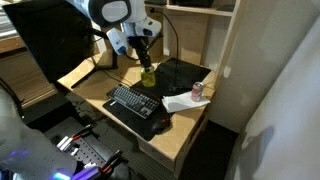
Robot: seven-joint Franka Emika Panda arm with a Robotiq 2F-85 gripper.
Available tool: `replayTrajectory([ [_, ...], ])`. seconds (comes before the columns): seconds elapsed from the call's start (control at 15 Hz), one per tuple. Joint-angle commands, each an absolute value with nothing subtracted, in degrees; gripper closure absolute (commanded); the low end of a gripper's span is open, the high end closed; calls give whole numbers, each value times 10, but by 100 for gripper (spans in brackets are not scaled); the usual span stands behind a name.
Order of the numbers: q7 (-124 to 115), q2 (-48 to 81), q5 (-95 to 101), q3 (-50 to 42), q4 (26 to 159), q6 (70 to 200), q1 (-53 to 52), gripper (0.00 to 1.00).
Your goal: Move the mouse to the bottom of the table, the take the two cans and put them on the paper
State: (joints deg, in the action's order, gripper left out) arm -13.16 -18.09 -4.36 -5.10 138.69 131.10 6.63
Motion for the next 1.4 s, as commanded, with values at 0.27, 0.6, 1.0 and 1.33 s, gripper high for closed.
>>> replayTrajectory([
  [0.27, -213, -28, -57, -73, 1256, 1362, 89, 41],
  [0.6, -293, 75, -36, -74, 1183, 1378, 78, 66],
  [1.0, -349, 176, -55, -91, 1127, 1374, 70, 66],
  [1.33, -388, 233, -45, -104, 1096, 1373, 58, 66],
])
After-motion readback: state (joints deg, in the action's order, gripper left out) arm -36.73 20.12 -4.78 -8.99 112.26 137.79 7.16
